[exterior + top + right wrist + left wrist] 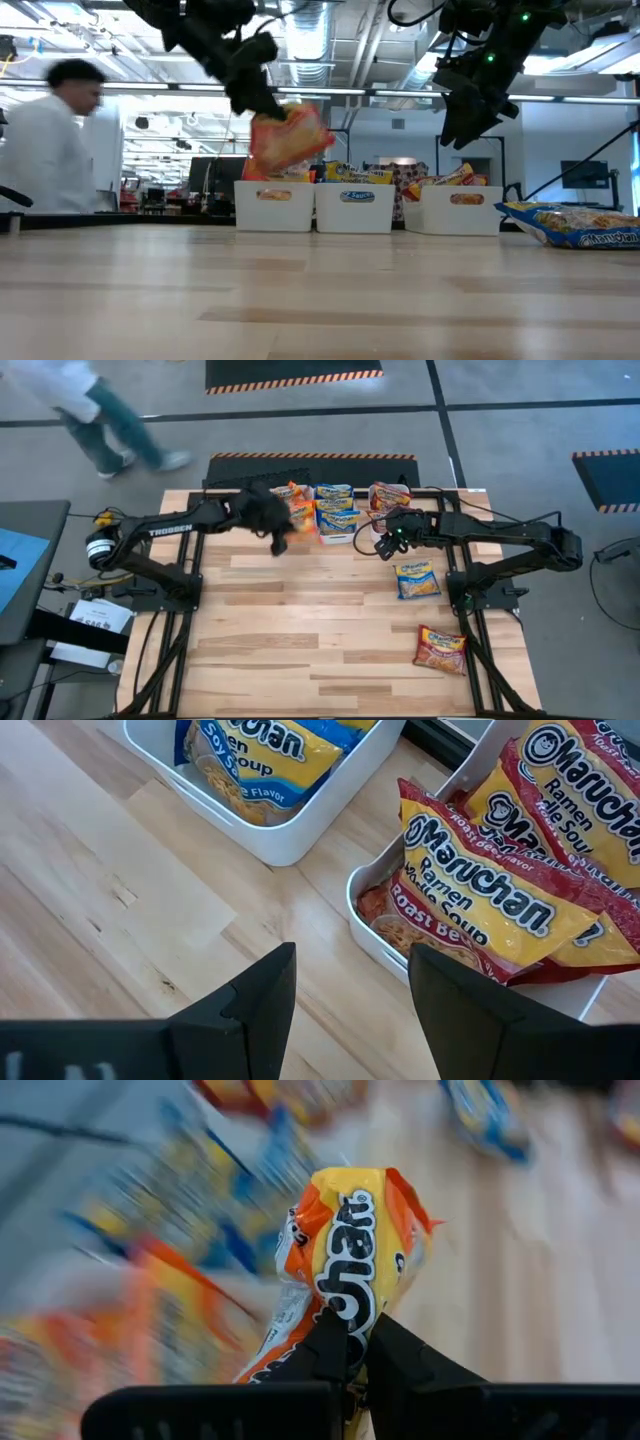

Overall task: Sort Maruchan noodles
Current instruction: Put the orange noodle pack into the left white bin

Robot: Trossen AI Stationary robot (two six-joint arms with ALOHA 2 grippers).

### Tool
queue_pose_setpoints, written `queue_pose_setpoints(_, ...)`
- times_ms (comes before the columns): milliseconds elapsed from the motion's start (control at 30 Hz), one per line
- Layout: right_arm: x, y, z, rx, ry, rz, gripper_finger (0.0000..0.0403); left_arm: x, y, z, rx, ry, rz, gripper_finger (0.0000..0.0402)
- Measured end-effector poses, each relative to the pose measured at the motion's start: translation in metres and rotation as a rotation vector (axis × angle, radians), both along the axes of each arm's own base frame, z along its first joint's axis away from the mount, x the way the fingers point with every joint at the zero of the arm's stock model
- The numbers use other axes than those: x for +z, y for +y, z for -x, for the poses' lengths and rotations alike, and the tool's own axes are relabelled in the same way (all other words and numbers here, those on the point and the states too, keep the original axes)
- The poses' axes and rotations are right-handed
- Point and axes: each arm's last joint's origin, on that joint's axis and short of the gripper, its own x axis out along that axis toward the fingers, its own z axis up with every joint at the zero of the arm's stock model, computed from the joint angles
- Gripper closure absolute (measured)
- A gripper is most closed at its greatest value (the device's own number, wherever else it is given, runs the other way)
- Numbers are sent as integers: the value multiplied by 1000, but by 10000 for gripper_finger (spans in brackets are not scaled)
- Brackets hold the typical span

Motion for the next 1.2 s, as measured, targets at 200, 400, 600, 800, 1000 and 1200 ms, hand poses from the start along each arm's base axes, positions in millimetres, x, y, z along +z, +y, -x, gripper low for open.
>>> queue_pose_setpoints(200,0,0,0,0,1,0,184,23,25,5,147,-47,-67,401)
queue_pose_setpoints(400,0,0,0,1,1,0,184,19,39,15,215,-20,-4,401)
queue_pose_setpoints(600,0,0,0,1,2,-1,184,8,41,13,173,36,33,401)
queue_pose_setpoints(800,0,1,0,5,1,0,184,-12,47,2,173,109,36,401)
queue_pose_setpoints(1000,0,1,0,6,1,-2,184,-40,57,-8,191,228,-4,401)
queue_pose_setpoints(1200,0,1,0,6,1,-2,184,-49,59,-12,161,265,-31,401)
